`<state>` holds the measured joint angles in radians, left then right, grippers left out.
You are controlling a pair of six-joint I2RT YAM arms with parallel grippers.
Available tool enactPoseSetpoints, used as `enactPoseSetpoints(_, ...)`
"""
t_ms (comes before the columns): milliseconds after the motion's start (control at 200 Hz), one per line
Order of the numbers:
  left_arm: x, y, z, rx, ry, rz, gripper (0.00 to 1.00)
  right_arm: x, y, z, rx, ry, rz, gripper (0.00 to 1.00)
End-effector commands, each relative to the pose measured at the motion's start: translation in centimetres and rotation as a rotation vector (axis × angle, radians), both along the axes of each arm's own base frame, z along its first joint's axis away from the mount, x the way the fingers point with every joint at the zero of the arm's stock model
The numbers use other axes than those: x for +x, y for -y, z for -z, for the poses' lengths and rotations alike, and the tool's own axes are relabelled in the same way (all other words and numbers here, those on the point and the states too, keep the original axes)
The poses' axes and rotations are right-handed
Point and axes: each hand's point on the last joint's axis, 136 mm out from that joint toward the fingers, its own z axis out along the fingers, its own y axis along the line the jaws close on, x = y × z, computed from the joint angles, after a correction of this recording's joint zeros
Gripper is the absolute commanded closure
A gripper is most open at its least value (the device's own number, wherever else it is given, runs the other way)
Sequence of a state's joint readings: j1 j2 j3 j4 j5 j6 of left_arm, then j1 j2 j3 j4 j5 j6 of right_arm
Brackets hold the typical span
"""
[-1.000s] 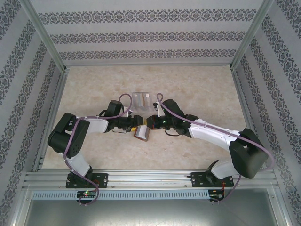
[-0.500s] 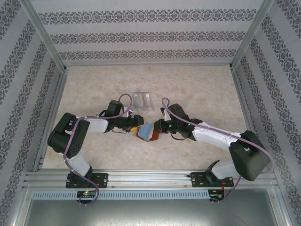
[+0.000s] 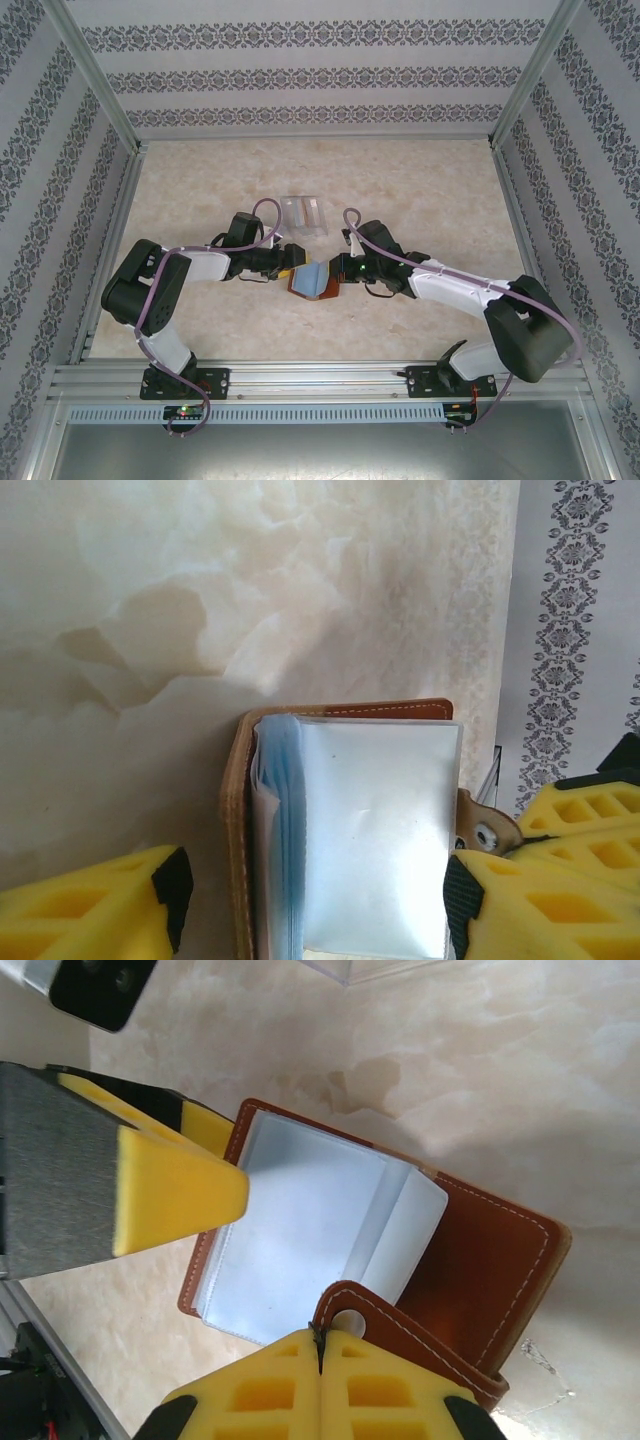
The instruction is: Put the credit cards into the card holder
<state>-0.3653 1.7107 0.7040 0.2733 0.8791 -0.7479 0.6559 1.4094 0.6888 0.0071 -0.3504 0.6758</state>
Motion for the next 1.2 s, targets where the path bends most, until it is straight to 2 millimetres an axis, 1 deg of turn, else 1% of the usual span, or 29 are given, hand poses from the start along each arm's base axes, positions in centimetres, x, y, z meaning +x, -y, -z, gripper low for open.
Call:
enactPoseSetpoints(0,0.5,0.2,-0.6,-0.016,0.030,0.013,0.32,0.3,1.1,1.8,-0.048,0.002,0.019,1.00)
enactPoseSetpoints(115,0.5,0.2,-0.5,-0.027,0.034,0.003,0.43,0.2,1.4,2.6,-0.065,-0.011,0.022,1.00)
enactPoseSetpoints(185,0.5,0.4,-0.8,-0.046,0.038,0.012,0.51,0.2,1.8,3.2,-0.077,-0.032,0.042,1.00)
enactPoseSetpoints(225,0.5,0.5,-1.0,-0.053,0.041,0.013,0.53,0.2,2.0,3.4,-0.073,-0.054,0.060,1.00)
enactPoseSetpoints(295,0.5,0.5,-1.1,-0.055,0.046,0.016,0.57,0.3,1.7,3.3,-0.046,-0.070,0.061,1.00)
enactPoseSetpoints(425,0.3,0.5,-0.7,-0.044,0.038,0.025,0.66,0.4,1.5,3.1,-0.047,-0.069,0.053,1.00)
enactPoseSetpoints(550,0.4,0.5,-0.8,-0.049,0.042,0.019,0.67,0.4,1.6,3.0,-0.052,-0.065,0.051,1.00)
enactPoseSetpoints(590,0.4,0.5,-0.9,-0.053,0.043,0.020,0.64,0.4,1.7,3.2,-0.058,-0.064,0.052,1.00)
enactPoseSetpoints(665,0.4,0.5,-1.0,-0.055,0.048,0.020,0.54,0.4,1.8,3.6,-0.063,-0.077,0.059,1.00)
enactPoseSetpoints(744,0.4,0.5,-1.1,-0.053,0.051,0.020,0.52,0.3,1.7,3.9,-0.061,-0.088,0.056,1.00)
enactPoseSetpoints(834,0.4,0.5,-1.0,-0.051,0.050,0.022,0.54,0.4,1.7,4.2,-0.066,-0.091,0.059,1.00)
enactPoseSetpoints(914,0.2,0.4,-0.8,-0.049,0.047,0.020,0.59,0.4,1.6,4.1,-0.062,-0.092,0.057,1.00)
enactPoseSetpoints(1004,0.3,0.4,-0.8,-0.054,0.051,0.018,0.63,0.5,1.6,4.2,-0.067,-0.091,0.054,1.00)
enactPoseSetpoints(1194,0.3,0.3,-0.8,-0.048,0.055,0.015,0.68,0.5,1.6,4.2,-0.065,-0.097,0.057,1.00)
